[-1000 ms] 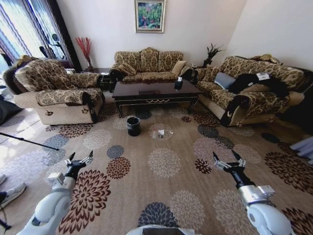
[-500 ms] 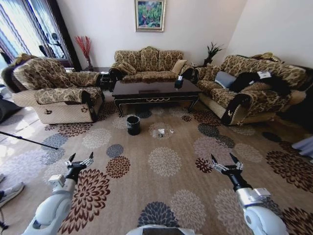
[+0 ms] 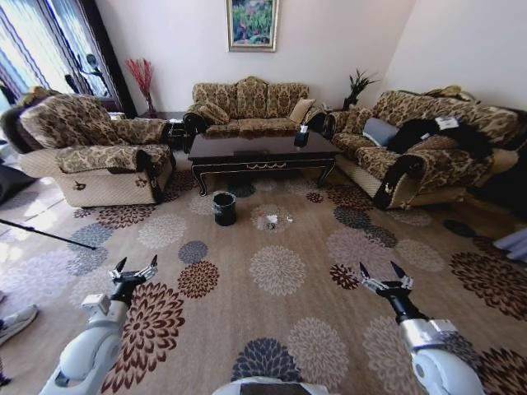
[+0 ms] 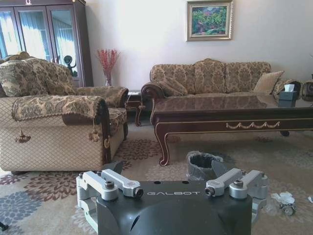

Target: Move to the front of the table and pick up the trash from the floor, then place it into the trash bin.

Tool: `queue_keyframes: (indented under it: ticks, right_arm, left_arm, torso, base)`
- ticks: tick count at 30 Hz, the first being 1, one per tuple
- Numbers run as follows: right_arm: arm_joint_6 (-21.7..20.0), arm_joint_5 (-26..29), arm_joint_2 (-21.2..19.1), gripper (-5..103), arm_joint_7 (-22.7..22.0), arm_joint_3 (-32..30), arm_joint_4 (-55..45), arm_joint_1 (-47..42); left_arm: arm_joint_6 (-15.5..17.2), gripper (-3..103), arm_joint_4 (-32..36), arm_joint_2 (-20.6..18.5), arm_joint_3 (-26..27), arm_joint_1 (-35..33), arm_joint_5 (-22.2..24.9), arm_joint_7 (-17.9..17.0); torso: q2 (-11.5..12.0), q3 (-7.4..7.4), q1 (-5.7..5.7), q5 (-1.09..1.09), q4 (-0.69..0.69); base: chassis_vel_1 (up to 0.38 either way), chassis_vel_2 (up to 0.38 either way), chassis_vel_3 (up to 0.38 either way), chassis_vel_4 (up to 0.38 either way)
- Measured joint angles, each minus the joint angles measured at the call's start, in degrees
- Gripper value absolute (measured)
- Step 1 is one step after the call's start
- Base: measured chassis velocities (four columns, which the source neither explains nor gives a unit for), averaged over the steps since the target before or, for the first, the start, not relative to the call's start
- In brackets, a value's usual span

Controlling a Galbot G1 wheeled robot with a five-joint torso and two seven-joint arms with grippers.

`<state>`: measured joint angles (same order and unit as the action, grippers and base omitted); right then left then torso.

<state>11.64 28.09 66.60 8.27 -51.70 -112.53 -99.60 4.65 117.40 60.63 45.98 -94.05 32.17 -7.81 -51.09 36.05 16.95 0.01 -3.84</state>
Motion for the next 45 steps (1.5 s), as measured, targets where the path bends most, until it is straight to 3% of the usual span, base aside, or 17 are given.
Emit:
queue_keyframes:
  ticks: [45]
  right_arm:
    - [0.6,-2.5,1.8,100,-1.1,0.3,-3.1,-2.2]
  left_arm:
    - [-2.1,100,-1.4,0.0,0.1,0.0,0.2,-0.2]
  torso:
    - [11.4,-6.53,-4.86,-0.01,0.0]
  base:
    - [0.0,0.0,0.0,0.0]
